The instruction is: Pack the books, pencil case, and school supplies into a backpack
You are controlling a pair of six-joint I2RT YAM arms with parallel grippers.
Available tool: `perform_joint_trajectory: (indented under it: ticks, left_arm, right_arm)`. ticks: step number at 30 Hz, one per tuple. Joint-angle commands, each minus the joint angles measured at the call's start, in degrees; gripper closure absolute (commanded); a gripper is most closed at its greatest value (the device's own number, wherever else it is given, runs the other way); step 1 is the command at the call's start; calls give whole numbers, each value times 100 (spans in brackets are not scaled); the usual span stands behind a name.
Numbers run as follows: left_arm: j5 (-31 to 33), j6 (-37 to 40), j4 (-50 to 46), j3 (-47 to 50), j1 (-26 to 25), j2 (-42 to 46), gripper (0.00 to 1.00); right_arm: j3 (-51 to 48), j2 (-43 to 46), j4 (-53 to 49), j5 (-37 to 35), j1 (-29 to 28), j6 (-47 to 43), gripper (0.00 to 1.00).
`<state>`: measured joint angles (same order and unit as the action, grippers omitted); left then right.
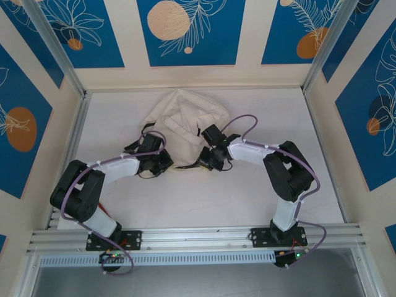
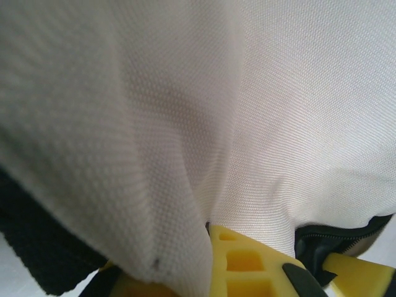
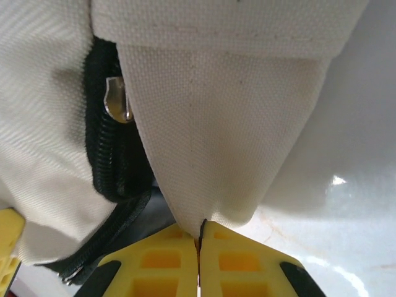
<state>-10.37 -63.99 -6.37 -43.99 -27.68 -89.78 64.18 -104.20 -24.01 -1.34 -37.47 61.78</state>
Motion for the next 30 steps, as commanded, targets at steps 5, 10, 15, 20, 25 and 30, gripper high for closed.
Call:
perform_joint_trajectory:
  ticks: [5, 10, 15, 20, 25, 30]
  left_arm:
    - [144, 127, -152, -78, -27, 56, 100]
    - [132, 180, -243, 11, -27, 175, 100]
    - [114, 191, -237, 31, -30, 163, 100]
    - [112, 190, -226, 31, -27, 154, 100]
    - [147, 194, -268, 31, -28, 175, 100]
    - [167, 192, -285, 22, -27, 159, 100]
  right_arm:
    - [239, 151, -362, 179, -49, -1245, 69]
    - [343, 601, -308, 691, -77, -2647, 53]
    - [768, 421, -652, 1163, -188, -3580, 44]
    - [1372, -245, -823, 1119, -304, -3694, 42]
    - [1611, -647, -946, 942, -313, -3655, 41]
    - [1313, -724, -959, 987, -229, -3754, 34]
